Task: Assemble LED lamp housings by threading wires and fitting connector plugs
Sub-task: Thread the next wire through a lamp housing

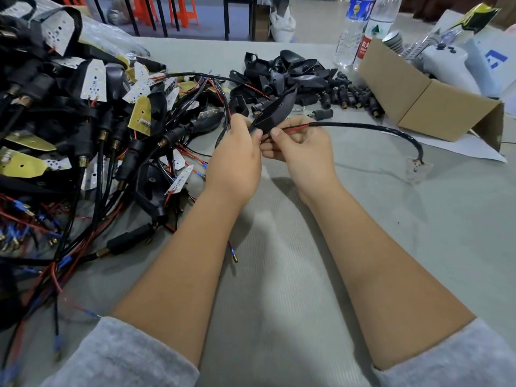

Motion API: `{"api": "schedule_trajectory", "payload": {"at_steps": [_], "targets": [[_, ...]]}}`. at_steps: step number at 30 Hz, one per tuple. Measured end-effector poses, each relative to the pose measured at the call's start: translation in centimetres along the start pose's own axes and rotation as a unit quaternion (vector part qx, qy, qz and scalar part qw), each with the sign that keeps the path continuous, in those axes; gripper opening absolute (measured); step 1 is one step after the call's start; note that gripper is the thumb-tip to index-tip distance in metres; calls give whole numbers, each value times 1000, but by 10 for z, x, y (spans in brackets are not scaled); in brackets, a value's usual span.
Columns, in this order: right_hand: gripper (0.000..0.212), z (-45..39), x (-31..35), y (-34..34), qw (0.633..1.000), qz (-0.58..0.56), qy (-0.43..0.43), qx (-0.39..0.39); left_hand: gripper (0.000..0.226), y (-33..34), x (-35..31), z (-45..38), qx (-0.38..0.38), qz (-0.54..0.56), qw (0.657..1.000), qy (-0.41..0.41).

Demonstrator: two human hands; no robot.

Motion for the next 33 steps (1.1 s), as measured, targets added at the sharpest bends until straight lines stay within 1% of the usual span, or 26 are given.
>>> {"api": "schedule_trajectory", "payload": {"at_steps": [2, 6, 10, 13, 15, 17, 18, 20, 21, 23, 27, 30, 33], "targets": [[11, 0, 1, -2, 999, -31, -4, -11, 25, 0, 0, 0, -3, 7, 1000, 2], [21, 1, 4, 2, 998, -50, -14, 31, 26, -1, 2, -1, -5, 43, 999, -25], [17, 1, 5, 2, 999, -27, -14, 38, 24, -1, 4, -2, -3, 76, 996, -55], [14, 2, 5, 1, 999, -39, 0, 20, 23, -1, 3, -3, 17, 101, 993, -60], [13, 2, 7, 1, 999, -41, 1, 16, 18, -2, 1, -3, 35, 124, 990, -65], [15, 3, 11, 2, 999, -46, -5, 16, 9, -3, 2, -4, 47, 192, 975, -100], [16, 3, 12, 3, 999, -52, -8, 8, 6, -4, 5, -5, 53, 245, 959, -131], [14, 1, 14, 0, 997, -69, -10, -31, 11, -5, 11, -7, 65, 354, 915, -183], [12, 0, 15, -3, 996, -72, -14, -49, 15, -6, 14, -8, 64, 377, 904, -191], [11, -2, 18, -9, 997, -48, -25, -63, 21, -8, 18, -10, 61, 364, 912, -180], [13, -3, 20, -13, 997, 31, -47, -50, 28, -7, 15, -7, 86, 336, 926, -151], [12, -3, 19, -13, 996, 49, -53, -53, 32, -4, 9, -4, 113, 335, 925, -137], [15, -2, 16, -12, 997, 41, -44, -46, 33, -5, 4, -1, 122, 344, 922, -126]]}}
Point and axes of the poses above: each hand's wrist, its own z-axis away from the middle knuckle, its own y-axis out of the palm, x = y × z, the point moved 4 cm from there along -z, towards the middle knuckle, and after that the axes turned 15 degrees about -y, right-handed, at the moved point
